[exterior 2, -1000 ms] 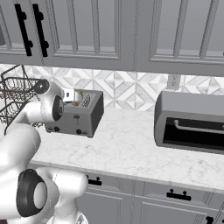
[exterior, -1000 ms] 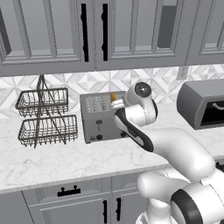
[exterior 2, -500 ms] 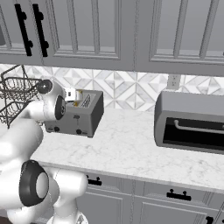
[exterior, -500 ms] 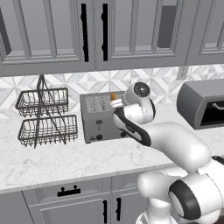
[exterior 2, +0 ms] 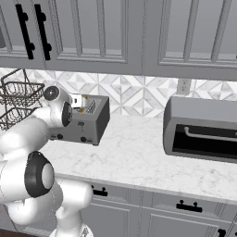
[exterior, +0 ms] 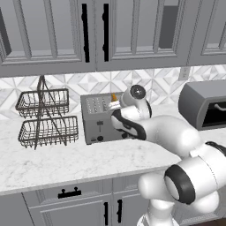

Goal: Start the toaster. Once the lever pops up, take the bread to the plate on the dining counter.

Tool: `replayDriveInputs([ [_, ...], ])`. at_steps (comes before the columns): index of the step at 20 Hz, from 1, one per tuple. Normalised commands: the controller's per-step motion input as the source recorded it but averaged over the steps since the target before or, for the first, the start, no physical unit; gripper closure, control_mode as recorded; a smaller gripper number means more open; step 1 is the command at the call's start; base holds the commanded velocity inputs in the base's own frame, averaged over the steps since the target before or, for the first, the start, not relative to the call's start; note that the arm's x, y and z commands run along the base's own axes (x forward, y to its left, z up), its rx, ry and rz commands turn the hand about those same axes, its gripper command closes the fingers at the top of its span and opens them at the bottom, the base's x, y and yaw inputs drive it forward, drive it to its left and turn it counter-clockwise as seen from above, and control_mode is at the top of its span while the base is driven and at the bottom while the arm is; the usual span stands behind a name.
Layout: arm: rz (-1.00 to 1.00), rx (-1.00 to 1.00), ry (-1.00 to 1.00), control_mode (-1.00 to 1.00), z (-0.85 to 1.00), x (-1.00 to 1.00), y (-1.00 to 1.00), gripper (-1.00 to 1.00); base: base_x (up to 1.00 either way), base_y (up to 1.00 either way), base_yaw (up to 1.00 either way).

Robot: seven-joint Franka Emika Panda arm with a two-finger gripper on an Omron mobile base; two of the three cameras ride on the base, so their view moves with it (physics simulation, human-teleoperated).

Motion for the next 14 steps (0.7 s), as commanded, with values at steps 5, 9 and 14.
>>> replayDriveInputs([
  [5,0.00,0.00,0.00,-1.00,-0.02,0.25,0.00,-1.00,0.00,0.00,0.00],
  [9,0.00,0.00,0.00,-1.00,0.00,0.32,0.00,-1.00,0.00,0.00,0.00],
  [14,0.00,0.00,0.00,-1.00,0.00,0.28,0.00,-1.00,0.00,0.00,0.00],
])
